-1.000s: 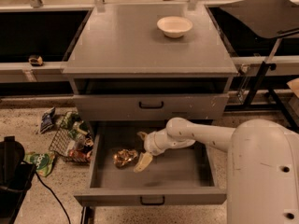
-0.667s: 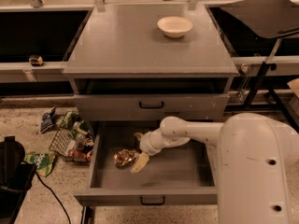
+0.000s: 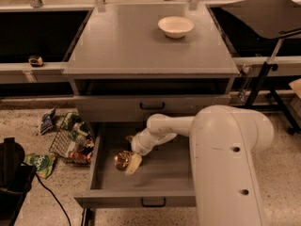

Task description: Pick orange can from middle drawer and place on counter

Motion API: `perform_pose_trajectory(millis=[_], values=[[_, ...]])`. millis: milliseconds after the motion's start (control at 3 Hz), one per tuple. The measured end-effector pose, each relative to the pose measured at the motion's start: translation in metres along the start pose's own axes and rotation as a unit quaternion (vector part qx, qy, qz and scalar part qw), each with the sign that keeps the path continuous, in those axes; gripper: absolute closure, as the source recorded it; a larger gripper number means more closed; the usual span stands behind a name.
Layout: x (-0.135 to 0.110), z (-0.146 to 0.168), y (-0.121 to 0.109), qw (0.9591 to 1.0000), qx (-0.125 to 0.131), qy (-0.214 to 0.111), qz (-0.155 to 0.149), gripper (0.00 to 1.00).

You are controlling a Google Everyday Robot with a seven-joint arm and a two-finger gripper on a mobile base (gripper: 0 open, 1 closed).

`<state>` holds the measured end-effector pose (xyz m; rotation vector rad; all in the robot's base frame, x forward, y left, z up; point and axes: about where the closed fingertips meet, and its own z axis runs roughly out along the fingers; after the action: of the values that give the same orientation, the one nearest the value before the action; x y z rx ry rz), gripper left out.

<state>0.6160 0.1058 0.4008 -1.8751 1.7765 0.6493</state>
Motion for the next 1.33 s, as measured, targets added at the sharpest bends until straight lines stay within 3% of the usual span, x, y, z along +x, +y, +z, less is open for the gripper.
perform_pose_trajectory(millis=[333,1333], values=[[-0.002,0.015,0.000,0.9998,-0.020,-0.005,-0.007,0.18],[0.002,0.037,-0.003,0.9990,-0.038,-0.020,-0.011,0.88]])
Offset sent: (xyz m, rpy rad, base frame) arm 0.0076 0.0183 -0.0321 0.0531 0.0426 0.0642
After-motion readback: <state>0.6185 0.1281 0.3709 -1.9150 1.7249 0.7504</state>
